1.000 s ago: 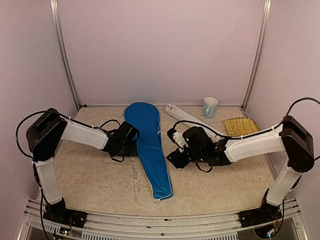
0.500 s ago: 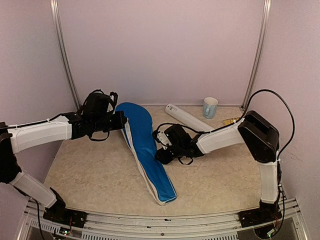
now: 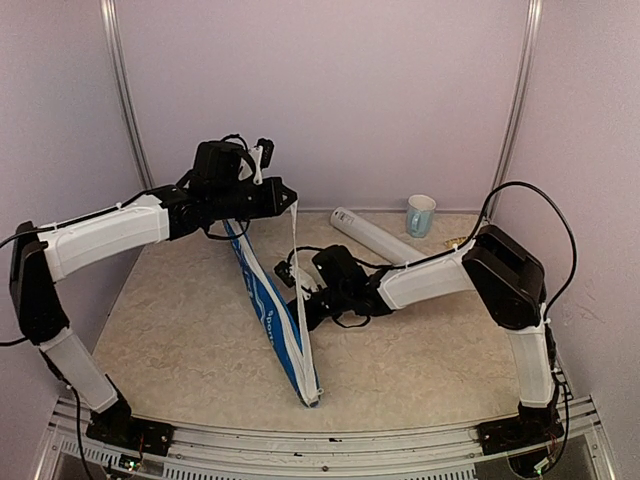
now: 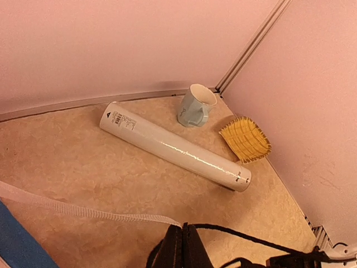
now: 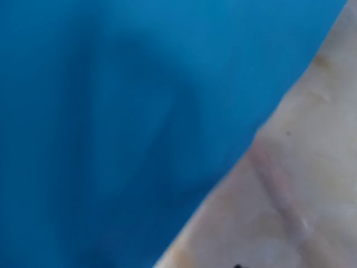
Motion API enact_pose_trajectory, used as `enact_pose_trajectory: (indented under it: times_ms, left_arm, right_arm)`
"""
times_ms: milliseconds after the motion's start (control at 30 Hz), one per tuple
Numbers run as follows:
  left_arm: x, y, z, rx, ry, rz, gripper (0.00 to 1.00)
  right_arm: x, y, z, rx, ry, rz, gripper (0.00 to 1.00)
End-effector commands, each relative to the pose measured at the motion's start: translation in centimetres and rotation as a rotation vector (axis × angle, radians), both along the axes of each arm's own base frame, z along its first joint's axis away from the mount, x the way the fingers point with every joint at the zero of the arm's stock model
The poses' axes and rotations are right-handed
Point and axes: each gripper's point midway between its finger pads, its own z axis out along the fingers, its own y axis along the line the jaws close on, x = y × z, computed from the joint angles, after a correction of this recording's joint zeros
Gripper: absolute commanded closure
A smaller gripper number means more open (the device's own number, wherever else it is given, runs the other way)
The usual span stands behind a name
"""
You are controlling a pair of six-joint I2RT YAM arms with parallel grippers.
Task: Pack up the badminton gear
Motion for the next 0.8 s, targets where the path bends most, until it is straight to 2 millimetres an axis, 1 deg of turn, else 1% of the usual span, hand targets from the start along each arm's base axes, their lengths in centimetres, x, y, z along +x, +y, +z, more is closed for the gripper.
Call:
enact_pose_trajectory:
  times_ms: [0,67,133,200,233,267,300,333,400,433,467,500,533,600,633,667,700,733,767]
  left_arm:
    - [3.9,-2.1,-0.8,0.001,-0.021,-0.038,1.00]
    - [5.3,-3.4,-2.2,0.006,0.004,-0.050,1.00]
    - [6.2,-4.5,-3.6,0.010,0.028,-0.070,1.00]
    - [6.7,-5.2,-5.4,0.019,0.054,-0.088,1.00]
    - [6.7,-5.5,-6.2,0.019,0.068,-0.107,0.99]
    - [6.6,-5.8,-7.0,0.018,0.085,-0.131,0.94]
    - [6.3,-6.0,-7.6,0.016,0.095,-0.149,0.86]
    - [6.2,-5.9,-7.9,0.011,0.102,-0.159,0.75]
    - [5.6,-5.4,-8.0,-0.003,0.104,-0.173,0.50]
    - [5.3,-5.0,-7.8,-0.011,0.100,-0.171,0.40]
    - [5.2,-4.2,-7.7,-0.015,0.100,-0.158,0.29]
    - [5.1,-3.4,-7.7,-0.017,0.103,-0.141,0.18]
    - [5.3,-2.3,-8.1,-0.015,0.116,-0.111,0.12]
    - [5.5,0.2,-9.3,-0.017,0.159,-0.053,0.05]
    - [5.6,1.6,-10.2,-0.020,0.180,-0.025,0.03]
    - [5.8,2.9,-10.7,-0.024,0.193,0.003,0.02]
    - [5.8,4.1,-11.8,-0.018,0.214,0.028,0.01]
    - [5.8,5.1,-12.7,-0.007,0.228,0.045,0.01]
    - [5.6,5.8,-13.4,0.006,0.238,0.056,0.01]
  right_arm:
    - [-1.0,-0.1,0.6,0.064,0.045,0.041,0.58]
    - [0.0,-2.1,0.2,0.033,0.050,-0.030,0.56]
    - [1.2,-5.0,0.1,-0.027,0.030,-0.129,0.52]
    - [1.8,-8.3,1.1,-0.097,-0.036,-0.225,0.48]
    - [2.1,-9.7,2.0,-0.123,-0.074,-0.259,0.46]
    - [2.3,-11.0,3.1,-0.139,-0.109,-0.287,0.43]
    - [2.6,-12.5,4.3,-0.154,-0.143,-0.321,0.40]
    - [3.1,-14.0,5.5,-0.161,-0.171,-0.352,0.37]
    - [4.7,-17.2,7.5,-0.179,-0.210,-0.419,0.31]
    - [5.6,-18.8,8.2,-0.187,-0.223,-0.448,0.27]
    - [6.7,-20.8,8.4,-0.196,-0.216,-0.479,0.21]
    - [7.5,-22.2,8.6,-0.205,-0.211,-0.501,0.17]
    - [8.4,-23.5,8.7,-0.216,-0.205,-0.523,0.14]
    - [9.8,-25.1,8.6,-0.232,-0.197,-0.543,0.10]
    - [10.4,-25.6,8.3,-0.242,-0.185,-0.545,0.08]
    - [11.1,-26.1,7.9,-0.255,-0.175,-0.548,0.06]
    - [11.8,-26.5,7.4,-0.272,-0.168,-0.555,0.04]
    - [12.5,-27.0,6.4,-0.301,-0.161,-0.559,0.02]
    - [13.2,-27.5,6.0,-0.325,-0.168,-0.566,0.00]
